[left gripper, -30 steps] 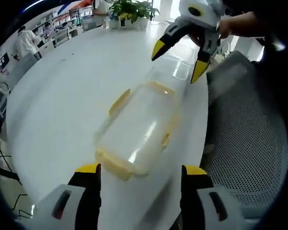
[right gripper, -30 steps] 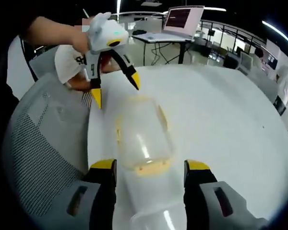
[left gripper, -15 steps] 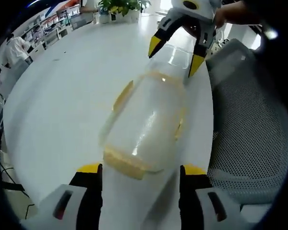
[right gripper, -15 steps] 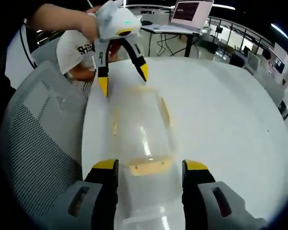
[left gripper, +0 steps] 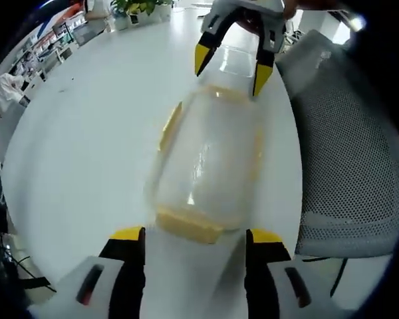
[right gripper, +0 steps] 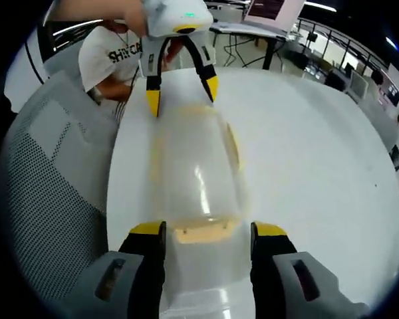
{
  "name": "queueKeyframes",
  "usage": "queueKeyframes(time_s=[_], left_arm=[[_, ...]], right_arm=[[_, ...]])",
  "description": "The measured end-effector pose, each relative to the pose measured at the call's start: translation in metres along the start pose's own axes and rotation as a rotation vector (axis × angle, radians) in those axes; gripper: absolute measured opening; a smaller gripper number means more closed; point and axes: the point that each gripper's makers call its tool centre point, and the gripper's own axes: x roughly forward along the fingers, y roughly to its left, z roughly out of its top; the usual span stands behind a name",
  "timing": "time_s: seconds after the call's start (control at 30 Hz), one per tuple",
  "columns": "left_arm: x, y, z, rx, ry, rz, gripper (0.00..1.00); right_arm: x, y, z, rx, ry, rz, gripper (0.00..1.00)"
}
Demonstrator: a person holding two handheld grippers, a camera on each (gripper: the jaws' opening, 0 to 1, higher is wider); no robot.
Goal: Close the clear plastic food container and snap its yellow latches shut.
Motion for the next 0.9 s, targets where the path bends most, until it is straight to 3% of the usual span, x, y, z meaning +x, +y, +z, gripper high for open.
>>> queueKeyframes(time_s=[0.13, 0.33, 0.6, 0.9], left_arm=[[0.002, 0.002, 0.0, 0.007, 0.006, -0.005, 0.55], [0.001, 0.004, 0.004, 0.117, 0.029, -0.008, 0.48], [0.006, 0.004, -0.003, 0.174, 0.078, -0.029, 0.47], [0.011, 0.003, -0.001, 0.189, 0.085, -0.053, 0.42]], right_arm=[[0.003, 0.0, -0.002, -0.017, 0.019, 0.001, 0.49], [0.008, 0.003, -0.007, -0.039, 0.048, 0.011, 0.48], [0.009, 0.0, -0.007, -0.062, 0.074, 0.012, 0.47], [0.017, 0.007, -0.013, -0.112, 0.115, 0.042, 0.43]])
